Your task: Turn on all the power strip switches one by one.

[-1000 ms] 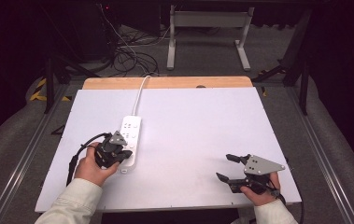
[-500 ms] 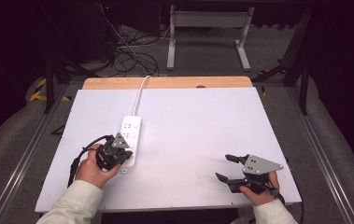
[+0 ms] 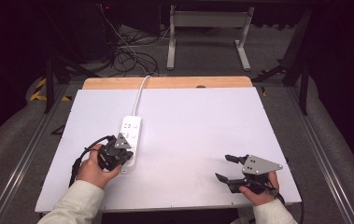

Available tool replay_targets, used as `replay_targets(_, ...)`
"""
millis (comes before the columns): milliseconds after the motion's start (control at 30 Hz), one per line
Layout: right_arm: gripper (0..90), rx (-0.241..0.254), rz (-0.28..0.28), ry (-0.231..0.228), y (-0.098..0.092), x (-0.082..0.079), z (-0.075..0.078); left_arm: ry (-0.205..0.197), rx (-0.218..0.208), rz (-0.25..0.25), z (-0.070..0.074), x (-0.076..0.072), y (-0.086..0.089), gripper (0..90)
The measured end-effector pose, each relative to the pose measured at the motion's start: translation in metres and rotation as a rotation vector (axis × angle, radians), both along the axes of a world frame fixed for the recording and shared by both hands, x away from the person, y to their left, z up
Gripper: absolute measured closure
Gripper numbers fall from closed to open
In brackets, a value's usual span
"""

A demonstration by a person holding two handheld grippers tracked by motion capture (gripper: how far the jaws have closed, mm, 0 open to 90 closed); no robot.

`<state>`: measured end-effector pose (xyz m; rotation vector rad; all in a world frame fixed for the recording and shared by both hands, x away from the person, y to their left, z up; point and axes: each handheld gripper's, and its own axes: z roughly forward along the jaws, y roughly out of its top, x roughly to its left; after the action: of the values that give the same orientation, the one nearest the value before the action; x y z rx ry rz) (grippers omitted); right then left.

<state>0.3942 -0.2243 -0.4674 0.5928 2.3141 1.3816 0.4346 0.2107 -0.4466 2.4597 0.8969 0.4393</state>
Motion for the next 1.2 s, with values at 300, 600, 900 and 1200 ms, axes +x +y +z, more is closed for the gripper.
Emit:
replay_targets(300,28.6,-0.003,-0.002,-0.001,0.0,0.0,0.0,0.029,-0.02,-0.003,0.001,0.003,0.003,90.0)
replay_targets(600,28.6,0.0,-0.006,0.007,-0.001,0.001,-0.001,-0.03,-0.114,-0.025,0.009,0.002,0.0,89.9)
replay_targets(900,28.6,0.01,-0.002,0.012,-0.001,0.002,-0.001,-0.057,-0.121,0.023,0.012,0.009,-0.001,89.9)
replay_targets(1200,28.5,0.011,-0.004,0.012,-0.001,0.001,-0.002,-0.02,-0.16,0.054,0.011,0.023,0.005,90.0)
